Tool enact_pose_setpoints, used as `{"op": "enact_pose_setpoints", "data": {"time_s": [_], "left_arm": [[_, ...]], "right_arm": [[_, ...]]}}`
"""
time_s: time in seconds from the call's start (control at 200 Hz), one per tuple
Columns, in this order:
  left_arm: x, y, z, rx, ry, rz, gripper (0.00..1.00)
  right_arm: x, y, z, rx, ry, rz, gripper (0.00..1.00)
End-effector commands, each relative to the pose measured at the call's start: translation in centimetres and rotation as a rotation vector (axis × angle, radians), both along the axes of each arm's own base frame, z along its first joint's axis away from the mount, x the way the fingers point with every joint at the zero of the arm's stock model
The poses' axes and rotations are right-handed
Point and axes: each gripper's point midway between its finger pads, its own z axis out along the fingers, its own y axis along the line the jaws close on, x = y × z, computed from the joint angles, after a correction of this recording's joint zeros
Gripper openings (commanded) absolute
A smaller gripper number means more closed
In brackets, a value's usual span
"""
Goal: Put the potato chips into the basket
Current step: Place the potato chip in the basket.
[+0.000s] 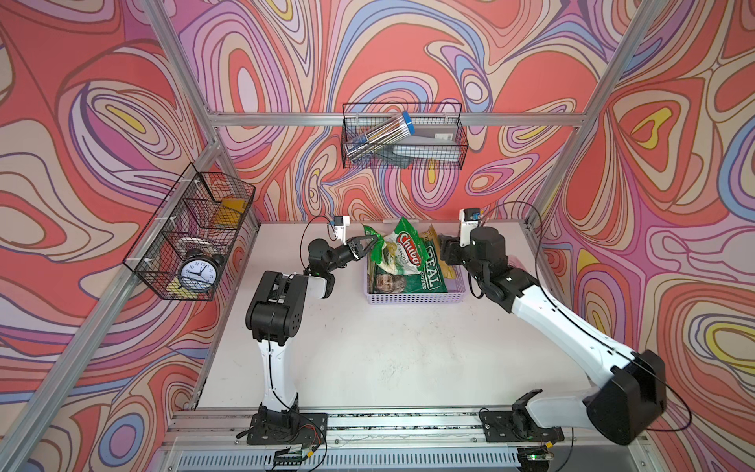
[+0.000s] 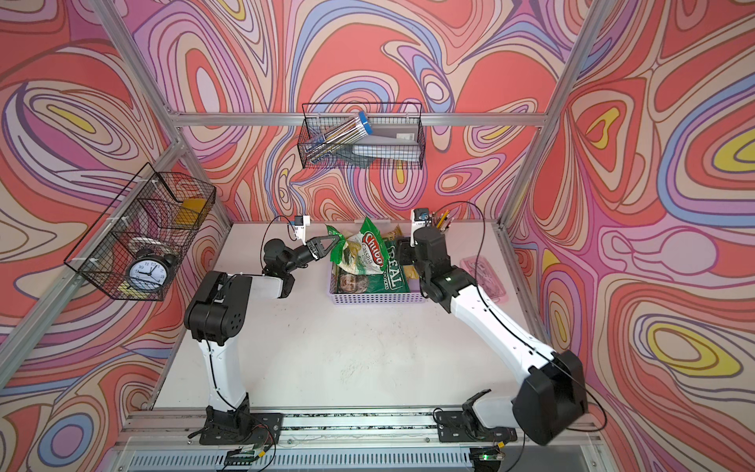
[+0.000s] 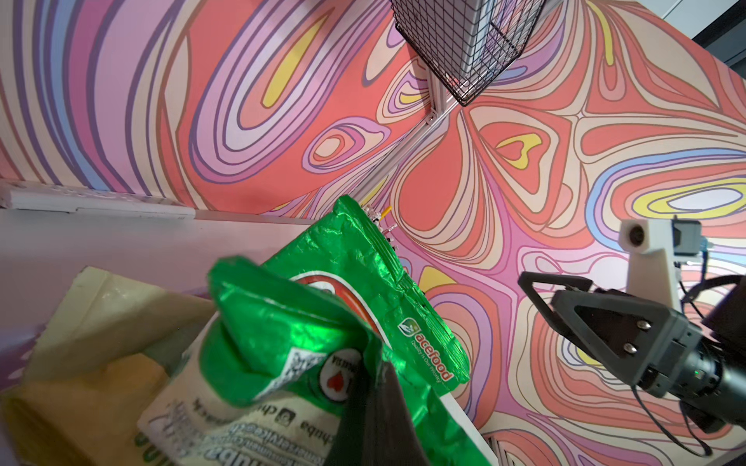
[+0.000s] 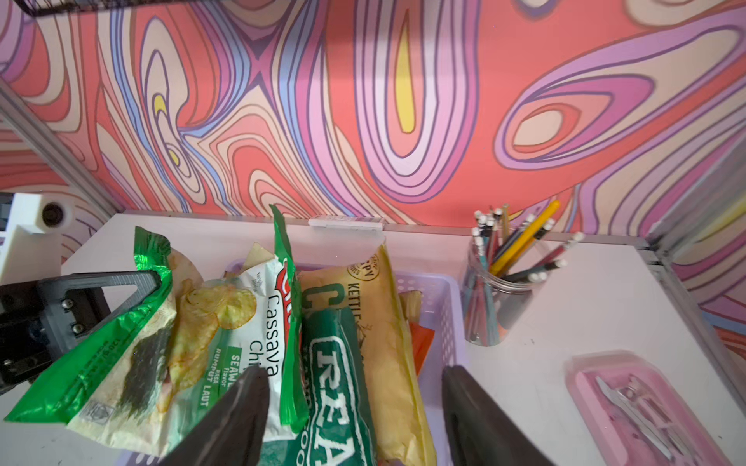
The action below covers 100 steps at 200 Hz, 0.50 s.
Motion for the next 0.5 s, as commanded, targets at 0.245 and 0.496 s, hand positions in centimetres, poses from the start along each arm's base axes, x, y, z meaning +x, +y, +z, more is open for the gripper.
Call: {"op": "enact_pose_setpoints", "data": {"time_s": [0.245,0.496], "left_arm": [[-2.6,-0.3,0.3,0.033,-0.053,-0.055,0.00],[-2.7,-0.2,0.5,0.036,-0.054,-0.045,0.00]], "right_arm": [[4.2,4.6,-8.7,0.000,0.294,0.093,0.74],[4.4,4.2,-10.4,-0.026,0.322,0.075,0.21]]}}
